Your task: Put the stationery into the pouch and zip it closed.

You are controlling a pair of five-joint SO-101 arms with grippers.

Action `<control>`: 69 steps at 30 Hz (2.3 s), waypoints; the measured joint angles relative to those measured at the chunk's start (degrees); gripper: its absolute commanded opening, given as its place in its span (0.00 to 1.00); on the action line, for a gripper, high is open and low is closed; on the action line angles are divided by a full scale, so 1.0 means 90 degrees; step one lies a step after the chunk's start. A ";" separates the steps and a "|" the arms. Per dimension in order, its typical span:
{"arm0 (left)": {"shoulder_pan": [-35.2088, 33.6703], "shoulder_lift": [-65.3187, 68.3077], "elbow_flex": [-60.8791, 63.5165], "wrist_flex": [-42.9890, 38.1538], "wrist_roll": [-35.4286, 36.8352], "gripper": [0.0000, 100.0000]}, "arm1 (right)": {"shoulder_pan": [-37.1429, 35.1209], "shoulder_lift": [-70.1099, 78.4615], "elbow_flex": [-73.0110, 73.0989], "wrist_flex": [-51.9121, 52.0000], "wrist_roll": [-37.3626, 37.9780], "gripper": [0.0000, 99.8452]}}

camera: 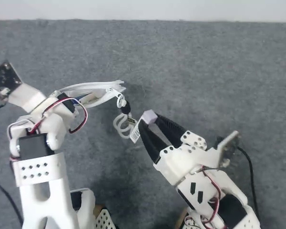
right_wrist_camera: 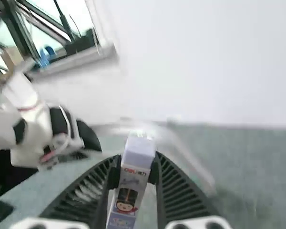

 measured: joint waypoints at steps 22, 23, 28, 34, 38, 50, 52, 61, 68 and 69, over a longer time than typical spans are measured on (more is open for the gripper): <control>0.0000 -0.0029 0.0000 0.0000 0.0000 0.01 | -0.0596 0.0010 0.1387 -0.4523 0.1514 0.01; 0.0000 -0.0029 0.0000 0.0000 0.0000 0.01 | -0.0684 0.0010 0.1387 -0.4523 0.1680 0.01; 0.0000 -0.0029 0.0000 0.0000 0.0000 0.01 | -0.1045 0.0010 0.1387 -0.4523 0.2266 0.01; 0.0000 -0.0029 0.0000 0.0000 0.0000 0.01 | -0.1123 0.0010 0.1387 -0.4523 0.2374 0.01; 0.0000 -0.0029 0.0000 0.0000 0.0000 0.01 | -0.1123 0.0479 0.1172 -0.4640 0.2374 0.01; 0.0000 -0.0029 0.0000 0.0000 0.0000 0.01 | -0.1133 0.4435 0.0215 -0.7404 0.2813 0.01; 0.0000 -0.0029 0.0000 0.0000 0.0000 0.01 | -0.1153 0.5138 0.0166 -0.7932 0.2833 0.01; 0.0000 -0.0029 0.0000 0.0000 0.0000 0.01 | -0.1153 0.7531 -0.0264 -0.9534 0.3419 0.01; 0.0000 -0.0029 0.0000 0.0000 0.0000 0.01 | -0.1172 0.8674 -0.0352 -1.0745 0.4308 0.01; 0.0000 -0.0029 0.0000 0.0000 0.0000 0.01 | -0.1172 0.8811 -0.0352 -1.0911 0.4366 0.01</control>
